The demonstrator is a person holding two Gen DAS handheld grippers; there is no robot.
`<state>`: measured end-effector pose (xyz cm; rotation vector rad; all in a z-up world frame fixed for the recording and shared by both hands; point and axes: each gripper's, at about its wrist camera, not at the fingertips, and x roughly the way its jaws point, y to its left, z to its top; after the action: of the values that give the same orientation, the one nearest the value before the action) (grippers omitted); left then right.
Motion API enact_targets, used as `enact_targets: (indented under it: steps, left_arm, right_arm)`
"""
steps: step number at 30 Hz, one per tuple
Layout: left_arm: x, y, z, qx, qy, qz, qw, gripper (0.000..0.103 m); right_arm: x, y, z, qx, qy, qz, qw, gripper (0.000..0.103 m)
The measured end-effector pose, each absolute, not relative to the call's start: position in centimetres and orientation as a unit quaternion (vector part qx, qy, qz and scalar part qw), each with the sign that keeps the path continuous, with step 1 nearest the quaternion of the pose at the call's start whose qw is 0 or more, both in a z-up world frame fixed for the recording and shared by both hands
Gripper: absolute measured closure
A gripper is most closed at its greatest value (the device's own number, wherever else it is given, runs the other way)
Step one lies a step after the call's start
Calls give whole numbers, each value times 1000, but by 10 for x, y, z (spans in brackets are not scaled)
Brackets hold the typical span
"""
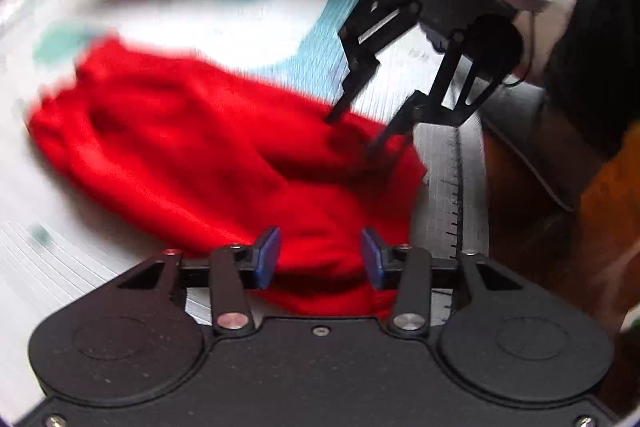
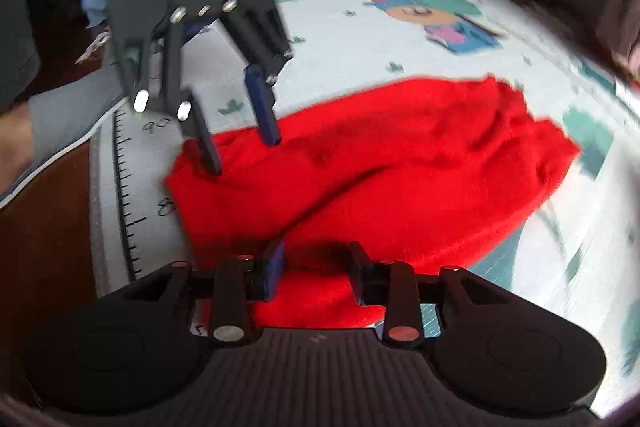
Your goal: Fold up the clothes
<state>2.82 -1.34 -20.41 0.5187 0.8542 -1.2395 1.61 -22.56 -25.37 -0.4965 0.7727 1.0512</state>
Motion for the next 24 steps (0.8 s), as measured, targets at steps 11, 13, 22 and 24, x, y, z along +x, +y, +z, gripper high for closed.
enact_targets:
  steps: [11, 13, 22, 24]
  left_arm:
    - [-67, 21, -243, 598, 40, -607, 522, 52]
    - [-70, 24, -249, 620, 12, -606, 498, 49]
    - [-66, 13, -250, 642, -30, -601, 475, 25]
    - [-58, 3, -242, 611, -3, -605, 512, 26]
  right_arm:
    - [-34, -259, -254, -417, 279, 507, 701, 64]
    - [-39, -256, -259, -449, 253, 508, 690, 55]
    - [-56, -246, -275, -525, 168, 517, 655, 40]
    - [-57, -244, -276, -530, 151, 513, 658, 40]
